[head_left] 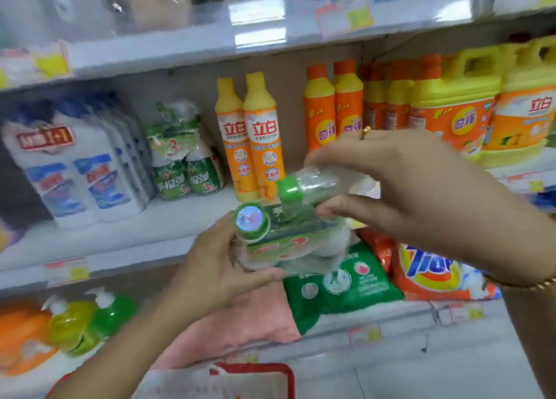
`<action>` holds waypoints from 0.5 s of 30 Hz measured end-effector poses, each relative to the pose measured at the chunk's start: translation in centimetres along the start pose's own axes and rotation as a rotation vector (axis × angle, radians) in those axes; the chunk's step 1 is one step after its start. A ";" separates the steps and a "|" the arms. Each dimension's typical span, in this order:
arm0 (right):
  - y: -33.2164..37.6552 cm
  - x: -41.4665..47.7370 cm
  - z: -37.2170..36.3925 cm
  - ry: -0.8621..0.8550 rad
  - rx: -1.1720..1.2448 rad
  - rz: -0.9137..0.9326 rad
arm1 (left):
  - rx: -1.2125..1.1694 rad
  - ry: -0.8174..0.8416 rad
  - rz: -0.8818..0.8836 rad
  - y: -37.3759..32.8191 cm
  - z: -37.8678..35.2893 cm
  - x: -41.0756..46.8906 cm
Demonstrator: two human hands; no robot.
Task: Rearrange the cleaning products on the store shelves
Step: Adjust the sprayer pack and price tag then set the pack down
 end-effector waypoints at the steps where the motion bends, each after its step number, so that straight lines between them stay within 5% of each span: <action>1: 0.8 1.1 -0.5 -0.064 0.040 0.016 | 0.010 -0.075 -0.014 0.1 2.1 0.4; 6: 2.5 7.0 -5.2 -0.556 0.331 -0.192 | -0.023 -0.337 0.063 3.0 10.8 2.4; 10: 1.0 8.9 -13.8 -0.382 0.419 -0.598 | -0.048 -0.380 0.103 5.6 15.1 4.2; 15: 2.9 10.1 -20.2 -0.307 0.548 -0.634 | 0.027 -0.301 0.119 8.8 16.7 6.4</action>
Point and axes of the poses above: each hand's wrist, its own x-axis towards the middle knuckle, its own z-axis out of the back of the hand, y = z × x, the point moved 4 cm from there along x, towards the middle knuckle, and after that the axes turned 6 degrees about -y, right-handed, at the moved point
